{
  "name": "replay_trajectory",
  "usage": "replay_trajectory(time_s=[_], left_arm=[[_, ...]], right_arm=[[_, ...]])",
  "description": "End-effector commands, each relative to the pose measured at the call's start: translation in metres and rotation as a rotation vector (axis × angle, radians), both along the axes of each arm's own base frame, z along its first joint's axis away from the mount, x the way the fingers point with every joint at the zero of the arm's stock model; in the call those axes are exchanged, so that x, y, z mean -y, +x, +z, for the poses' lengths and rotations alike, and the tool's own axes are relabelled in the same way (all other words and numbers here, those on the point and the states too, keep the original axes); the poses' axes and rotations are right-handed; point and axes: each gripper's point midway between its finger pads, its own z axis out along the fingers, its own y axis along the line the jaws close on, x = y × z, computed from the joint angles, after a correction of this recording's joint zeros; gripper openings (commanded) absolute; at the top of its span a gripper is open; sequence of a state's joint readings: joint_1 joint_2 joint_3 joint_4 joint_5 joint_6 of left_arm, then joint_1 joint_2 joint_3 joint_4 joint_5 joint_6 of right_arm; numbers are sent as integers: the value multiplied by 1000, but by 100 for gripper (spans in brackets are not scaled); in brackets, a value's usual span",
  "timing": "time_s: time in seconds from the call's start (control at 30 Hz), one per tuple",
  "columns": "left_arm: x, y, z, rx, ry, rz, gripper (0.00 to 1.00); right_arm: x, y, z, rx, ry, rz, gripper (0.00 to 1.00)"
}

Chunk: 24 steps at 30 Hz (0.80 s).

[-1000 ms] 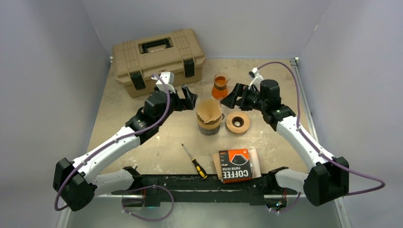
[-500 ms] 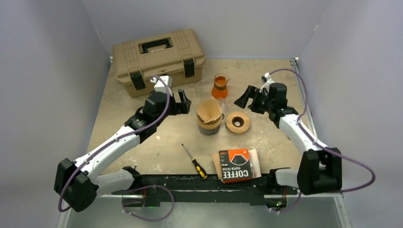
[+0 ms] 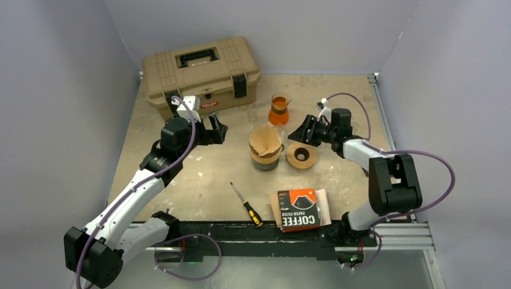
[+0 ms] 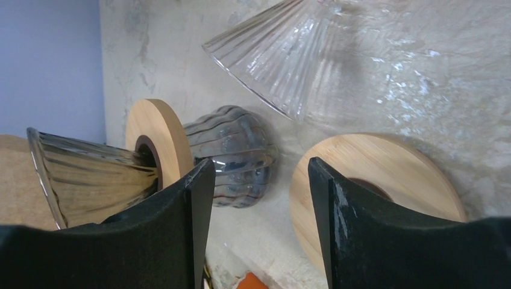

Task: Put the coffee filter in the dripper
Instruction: Move the coffee server to the center of the board.

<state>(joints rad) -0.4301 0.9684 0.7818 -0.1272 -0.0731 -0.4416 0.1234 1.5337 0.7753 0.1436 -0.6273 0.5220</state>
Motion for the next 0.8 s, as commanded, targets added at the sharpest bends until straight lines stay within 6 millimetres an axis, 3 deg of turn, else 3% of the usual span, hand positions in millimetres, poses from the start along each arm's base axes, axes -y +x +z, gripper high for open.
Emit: replay_trajectory(time_s=[0.0,0.4,0.77], left_arm=[[7,-2,21,55,43,-85,99],[-4,-15,25,117,58,-77,99],[-15,-8,21,96,55,-37,99]], right_arm=[[-15,5,15,67,86,58,61],[-50,0,-15,9,108,121,59],[-67,-19,-21,-23,110,129,59]])
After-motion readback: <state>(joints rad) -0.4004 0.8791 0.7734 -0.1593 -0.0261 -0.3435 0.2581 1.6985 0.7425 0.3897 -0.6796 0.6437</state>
